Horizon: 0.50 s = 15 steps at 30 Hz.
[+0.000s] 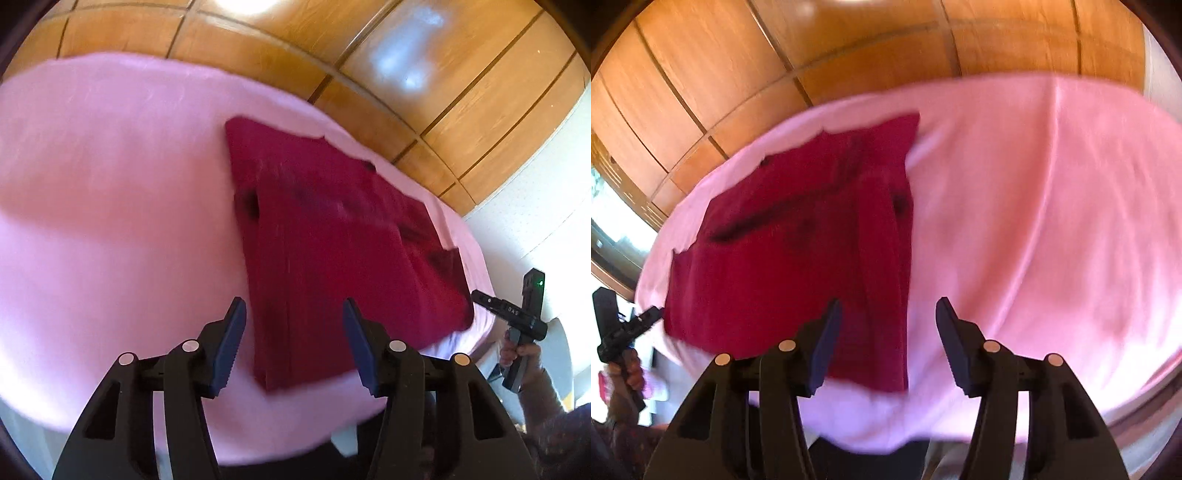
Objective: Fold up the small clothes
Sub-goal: 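Grasp the hem with the left gripper while the right gripper grasps the hem too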
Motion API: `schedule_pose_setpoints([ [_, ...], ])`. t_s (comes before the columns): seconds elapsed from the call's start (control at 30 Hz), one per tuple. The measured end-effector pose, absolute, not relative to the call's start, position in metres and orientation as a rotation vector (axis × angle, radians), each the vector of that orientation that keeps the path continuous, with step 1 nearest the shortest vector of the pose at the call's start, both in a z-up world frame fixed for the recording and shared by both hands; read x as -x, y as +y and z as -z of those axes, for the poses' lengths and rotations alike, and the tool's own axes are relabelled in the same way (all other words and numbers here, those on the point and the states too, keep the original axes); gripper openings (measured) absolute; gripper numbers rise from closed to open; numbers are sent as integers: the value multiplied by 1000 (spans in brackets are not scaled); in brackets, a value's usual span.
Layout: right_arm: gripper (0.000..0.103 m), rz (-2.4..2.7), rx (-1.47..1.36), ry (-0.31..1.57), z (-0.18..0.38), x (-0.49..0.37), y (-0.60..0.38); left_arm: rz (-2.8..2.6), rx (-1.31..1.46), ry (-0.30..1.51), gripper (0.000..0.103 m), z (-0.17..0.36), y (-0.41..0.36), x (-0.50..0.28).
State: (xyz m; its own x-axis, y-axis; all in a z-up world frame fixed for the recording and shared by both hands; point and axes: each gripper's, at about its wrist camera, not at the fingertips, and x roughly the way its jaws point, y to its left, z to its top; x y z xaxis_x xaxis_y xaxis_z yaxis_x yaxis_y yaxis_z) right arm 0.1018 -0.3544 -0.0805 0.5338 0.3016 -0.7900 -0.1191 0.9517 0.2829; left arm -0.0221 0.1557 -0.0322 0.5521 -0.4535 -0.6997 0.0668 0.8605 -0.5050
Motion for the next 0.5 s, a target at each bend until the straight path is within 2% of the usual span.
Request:
schedule_pose_setpoints([
  [0.23, 51, -239, -70, 976, 92, -165, -320, 337, 425, 953, 52, 41, 150, -35],
  [0.27, 49, -242, -68, 984, 95, -169, -320, 338, 441, 956, 46, 43, 151, -40],
  [0.3, 36, -248, -65, 995, 99, -174, -316, 349, 452, 961, 25, 45, 151, -44],
  [0.33, 18, -249, -51, 1004, 101, -175, -312, 345, 444, 955, 11, 45, 152, -42],
  [0.4, 9, -249, -28, 996, 99, -169, -310, 327, 428, 927, 8, 40, 152, -37],
  [0.5, 7, -238, -7, 965, 86, -150, -315, 317, 420, 882, 7, 30, 155, -24],
])
